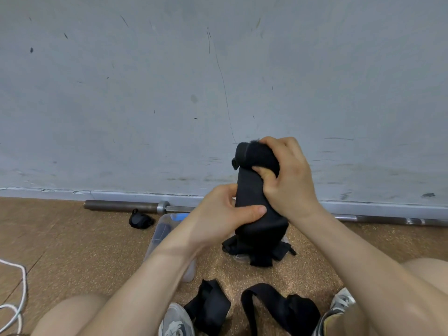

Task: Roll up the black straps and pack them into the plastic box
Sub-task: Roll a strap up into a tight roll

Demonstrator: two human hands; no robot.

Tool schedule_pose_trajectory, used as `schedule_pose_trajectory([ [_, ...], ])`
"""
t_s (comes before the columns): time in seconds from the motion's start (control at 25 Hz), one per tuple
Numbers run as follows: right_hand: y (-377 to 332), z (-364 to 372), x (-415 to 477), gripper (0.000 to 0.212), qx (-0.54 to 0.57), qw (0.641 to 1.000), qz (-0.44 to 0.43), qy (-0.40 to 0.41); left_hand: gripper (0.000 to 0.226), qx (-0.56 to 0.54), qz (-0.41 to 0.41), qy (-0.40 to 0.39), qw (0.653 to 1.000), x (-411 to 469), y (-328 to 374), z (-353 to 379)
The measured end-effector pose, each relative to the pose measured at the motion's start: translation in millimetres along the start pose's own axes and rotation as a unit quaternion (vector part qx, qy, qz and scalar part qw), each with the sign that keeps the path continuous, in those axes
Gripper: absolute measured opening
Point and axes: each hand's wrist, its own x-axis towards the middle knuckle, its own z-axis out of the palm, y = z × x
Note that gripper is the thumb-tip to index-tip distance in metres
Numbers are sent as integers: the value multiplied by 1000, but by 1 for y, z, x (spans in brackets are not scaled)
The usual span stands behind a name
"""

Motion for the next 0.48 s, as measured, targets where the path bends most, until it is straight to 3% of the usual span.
schedule_pose_trajectory([
  [0.04,0,2,0,41,5,1000,-9,11,23,-89,-17,-32,995,-2,0,-2],
  [0.12,-1,1,5,39,53,998,27,16,28,-85,-16,-56,995,-4,-3,-7],
  [0.2,1,-2,10,37,87,991,96,21,23,104,22,-15,994,-5,-6,-6],
  [0.24,2,-1,11,37,79,991,105,28,20,221,36,11,974,-6,-5,-2],
  [0.32,0,5,5,38,13,999,40,31,33,382,54,46,921,-6,-2,6],
  [0.36,0,11,-1,40,-36,999,-24,27,38,399,46,51,914,-8,-1,8],
  [0.4,2,17,-6,41,-77,993,-81,28,39,370,27,49,927,-9,2,8],
  [0.48,8,19,-5,41,-97,989,-104,43,28,158,-40,5,987,-10,-1,4],
])
